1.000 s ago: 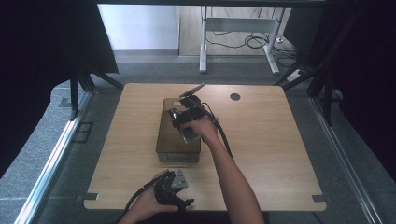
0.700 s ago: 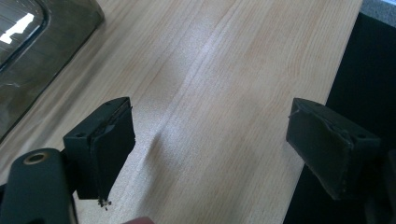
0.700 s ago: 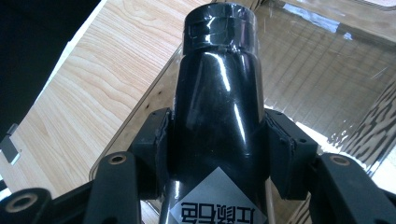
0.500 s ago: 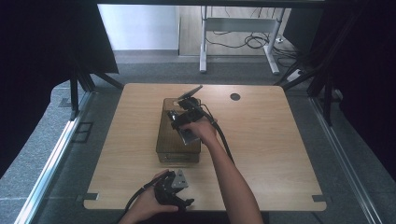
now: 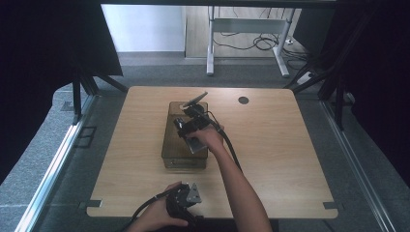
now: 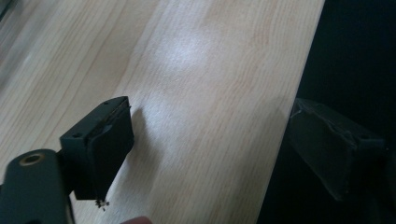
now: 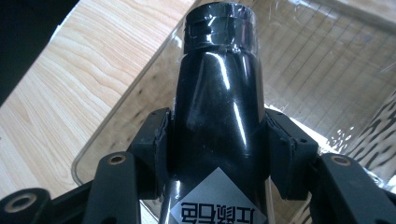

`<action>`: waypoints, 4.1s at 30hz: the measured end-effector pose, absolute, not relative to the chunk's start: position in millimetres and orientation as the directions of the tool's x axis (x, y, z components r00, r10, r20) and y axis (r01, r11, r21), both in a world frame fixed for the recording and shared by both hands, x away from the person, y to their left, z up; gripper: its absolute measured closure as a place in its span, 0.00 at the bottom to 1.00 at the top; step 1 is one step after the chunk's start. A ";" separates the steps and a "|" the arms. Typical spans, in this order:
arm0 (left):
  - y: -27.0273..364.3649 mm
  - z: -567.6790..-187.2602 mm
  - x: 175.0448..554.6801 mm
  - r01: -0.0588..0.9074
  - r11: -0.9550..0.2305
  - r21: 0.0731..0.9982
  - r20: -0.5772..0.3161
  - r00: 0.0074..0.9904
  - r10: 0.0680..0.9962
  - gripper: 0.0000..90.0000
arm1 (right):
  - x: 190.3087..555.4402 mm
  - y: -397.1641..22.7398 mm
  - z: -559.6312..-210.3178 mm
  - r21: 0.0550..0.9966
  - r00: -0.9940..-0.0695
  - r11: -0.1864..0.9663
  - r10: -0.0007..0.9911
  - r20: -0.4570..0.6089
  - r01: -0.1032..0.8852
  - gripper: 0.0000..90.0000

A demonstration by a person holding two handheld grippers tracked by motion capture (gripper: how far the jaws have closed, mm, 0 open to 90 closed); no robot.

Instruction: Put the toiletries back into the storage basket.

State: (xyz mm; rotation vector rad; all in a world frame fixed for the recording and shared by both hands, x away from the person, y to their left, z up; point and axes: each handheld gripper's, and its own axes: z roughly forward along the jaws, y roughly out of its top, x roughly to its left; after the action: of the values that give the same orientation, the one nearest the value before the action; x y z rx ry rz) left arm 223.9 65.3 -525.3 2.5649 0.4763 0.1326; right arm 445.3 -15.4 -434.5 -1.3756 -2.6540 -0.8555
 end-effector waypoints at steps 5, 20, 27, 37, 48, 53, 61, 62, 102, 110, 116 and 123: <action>66.9 -524.6 224.9 0.308 -0.800 0.515 0.006 0.932 0.363 0.16 | 444.9 -13.6 -443.5 0.443 -0.613 0.471 0.744 0.266 0.763 0.52; 75.8 -518.1 229.1 0.335 -0.765 0.550 0.012 0.913 0.408 0.16 | 448.5 -11.6 -436.9 0.436 -0.569 0.420 0.765 0.302 0.796 0.52; 77.7 -515.8 229.5 0.344 -0.749 0.566 0.012 0.905 0.425 0.16 | 453.1 -7.2 -433.6 0.423 -0.524 0.377 0.791 0.316 0.824 0.52; 82.0 -510.0 229.7 0.339 -0.740 0.581 0.012 0.905 0.424 0.16 | 464.2 -6.7 -437.2 0.376 -0.416 0.287 0.848 0.327 0.881 0.52; 86.2 -507.1 231.2 0.348 -0.726 0.593 0.011 0.898 0.439 0.16 | 467.2 2.3 -450.5 0.334 -0.382 0.275 0.868 0.318 0.902 0.52; 87.2 -506.4 231.7 0.350 -0.720 0.599 0.012 0.895 0.446 0.16 | 468.3 5.8 -454.0 0.328 -0.366 0.265 0.880 0.302 0.907 0.52; 88.9 -504.3 231.6 0.358 -0.706 0.612 0.008 0.889 0.458 0.17 | 469.1 5.9 -454.0 0.316 -0.324 0.226 0.896 0.304 0.921 0.52; 88.9 -504.4 231.6 0.357 -0.705 0.613 0.008 0.889 0.457 0.17 | 469.0 6.3 -454.0 0.316 -0.324 0.226 0.895 0.307 0.922 0.52; 89.1 -503.6 232.2 0.342 -0.723 0.600 0.014 0.899 0.437 0.17 | 466.9 17.9 -481.7 0.261 -0.224 0.134 0.908 0.355 0.956 0.52; 90.0 -502.4 233.8 0.320 -0.750 0.578 0.036 0.909 0.415 0.17 | 466.8 21.5 -489.2 0.251 -0.201 0.115 0.915 0.350 0.961 0.52; 89.8 -502.8 233.8 0.321 -0.751 0.577 0.036 0.909 0.416 0.17 | 467.8 23.1 -491.0 0.244 -0.195 0.110 0.913 0.359 0.963 0.51; 87.5 -504.9 232.1 0.341 -0.725 0.599 0.018 0.899 0.437 0.17 | 468.1 25.7 -494.1 0.188 -0.218 0.160 0.910 0.353 0.969 0.47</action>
State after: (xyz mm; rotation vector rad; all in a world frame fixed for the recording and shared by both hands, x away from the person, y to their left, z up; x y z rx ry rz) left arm 232.1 87.5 -504.9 2.4490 0.5566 0.2094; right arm 468.1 25.7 -494.1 -1.8565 -2.2674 -0.5633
